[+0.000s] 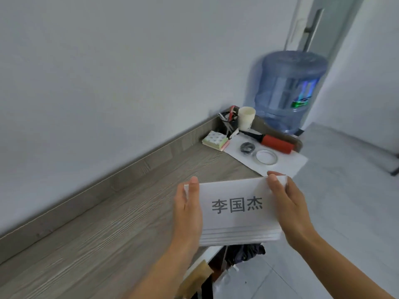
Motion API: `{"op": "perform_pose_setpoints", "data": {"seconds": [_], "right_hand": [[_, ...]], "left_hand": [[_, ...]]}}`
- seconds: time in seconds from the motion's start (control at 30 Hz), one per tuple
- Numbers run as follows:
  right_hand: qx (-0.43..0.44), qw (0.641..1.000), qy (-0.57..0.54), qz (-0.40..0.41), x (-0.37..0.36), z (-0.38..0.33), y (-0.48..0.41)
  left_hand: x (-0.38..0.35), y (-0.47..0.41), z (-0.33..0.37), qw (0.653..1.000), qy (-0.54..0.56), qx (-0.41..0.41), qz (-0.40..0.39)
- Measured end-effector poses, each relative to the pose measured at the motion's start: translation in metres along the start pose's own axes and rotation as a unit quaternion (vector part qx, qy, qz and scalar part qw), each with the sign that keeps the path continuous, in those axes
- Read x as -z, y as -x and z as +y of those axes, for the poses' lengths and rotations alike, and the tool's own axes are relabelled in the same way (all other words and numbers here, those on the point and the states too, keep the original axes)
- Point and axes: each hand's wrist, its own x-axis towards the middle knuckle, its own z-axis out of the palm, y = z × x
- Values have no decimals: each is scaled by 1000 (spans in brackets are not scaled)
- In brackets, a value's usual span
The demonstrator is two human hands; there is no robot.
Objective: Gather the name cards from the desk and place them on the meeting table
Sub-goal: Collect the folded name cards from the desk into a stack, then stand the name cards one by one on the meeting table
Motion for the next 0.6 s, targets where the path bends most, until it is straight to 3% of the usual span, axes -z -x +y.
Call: {"op": "perform_pose_setpoints", "data": {"seconds": [0.23, 0.37, 0.6], "right_hand": [[-65, 981, -40, 180, 163, 46, 50], [-94, 958, -62, 262, 270, 78, 93], [-127, 899, -114, 404, 421, 121, 178]], "left_hand": [[-136, 79, -16, 982, -34, 34, -185], [-223, 139, -47, 950, -77, 58, -297], [-353, 261, -79, 891, -115, 106, -426]]}}
